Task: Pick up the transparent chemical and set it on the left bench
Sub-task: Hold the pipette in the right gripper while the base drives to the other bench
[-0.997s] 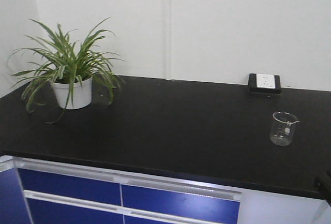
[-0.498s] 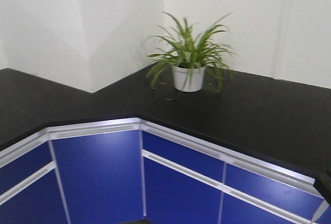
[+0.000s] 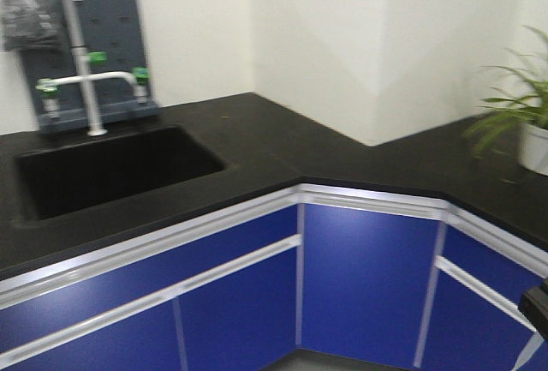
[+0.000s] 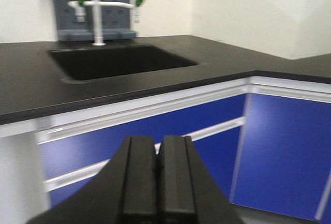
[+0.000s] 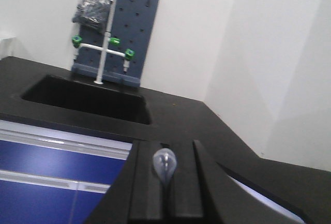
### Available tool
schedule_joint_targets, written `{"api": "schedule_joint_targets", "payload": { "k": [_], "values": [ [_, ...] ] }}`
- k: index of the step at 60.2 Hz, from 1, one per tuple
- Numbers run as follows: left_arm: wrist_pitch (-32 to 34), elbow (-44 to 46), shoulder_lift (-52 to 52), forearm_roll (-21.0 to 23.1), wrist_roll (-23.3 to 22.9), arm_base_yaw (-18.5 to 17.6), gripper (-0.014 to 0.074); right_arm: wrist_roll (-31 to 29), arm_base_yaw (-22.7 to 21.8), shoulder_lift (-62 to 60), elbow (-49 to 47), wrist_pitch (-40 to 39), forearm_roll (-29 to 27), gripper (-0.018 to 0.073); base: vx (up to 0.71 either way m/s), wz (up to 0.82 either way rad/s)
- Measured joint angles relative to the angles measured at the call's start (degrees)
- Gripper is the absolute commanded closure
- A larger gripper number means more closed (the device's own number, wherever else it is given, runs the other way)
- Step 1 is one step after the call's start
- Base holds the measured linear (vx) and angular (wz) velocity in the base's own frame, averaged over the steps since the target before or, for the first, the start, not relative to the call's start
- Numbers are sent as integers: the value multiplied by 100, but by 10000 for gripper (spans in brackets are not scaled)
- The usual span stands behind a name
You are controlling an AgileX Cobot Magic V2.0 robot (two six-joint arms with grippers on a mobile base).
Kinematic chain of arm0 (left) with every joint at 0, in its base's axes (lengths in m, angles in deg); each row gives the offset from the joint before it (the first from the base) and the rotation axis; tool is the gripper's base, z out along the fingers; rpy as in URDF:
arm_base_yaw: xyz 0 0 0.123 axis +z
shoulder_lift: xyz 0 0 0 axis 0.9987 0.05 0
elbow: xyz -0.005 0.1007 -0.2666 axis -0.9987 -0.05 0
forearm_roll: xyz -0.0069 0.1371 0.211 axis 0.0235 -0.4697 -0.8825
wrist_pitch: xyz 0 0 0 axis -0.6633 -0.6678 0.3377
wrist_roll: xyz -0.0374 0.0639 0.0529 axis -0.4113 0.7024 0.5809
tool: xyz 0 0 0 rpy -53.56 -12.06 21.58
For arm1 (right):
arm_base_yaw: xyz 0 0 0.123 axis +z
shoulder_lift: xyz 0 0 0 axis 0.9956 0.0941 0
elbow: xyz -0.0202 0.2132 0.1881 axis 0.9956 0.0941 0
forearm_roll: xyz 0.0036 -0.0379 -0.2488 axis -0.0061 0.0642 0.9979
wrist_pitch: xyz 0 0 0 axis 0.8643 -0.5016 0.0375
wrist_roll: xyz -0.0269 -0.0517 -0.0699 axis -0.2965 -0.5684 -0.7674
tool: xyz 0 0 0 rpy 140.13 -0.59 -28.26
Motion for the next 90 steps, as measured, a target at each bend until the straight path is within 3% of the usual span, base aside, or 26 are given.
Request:
{"api": "schedule_joint_targets", "payload": {
  "k": [60,90],
  "values": [
    [0,0,0,0,0,0,600,0,0,0,0,0,0,564,15,67],
    [0,0,0,0,0,0,600,0,0,0,0,0,0,564,31,24]
  ]
}}
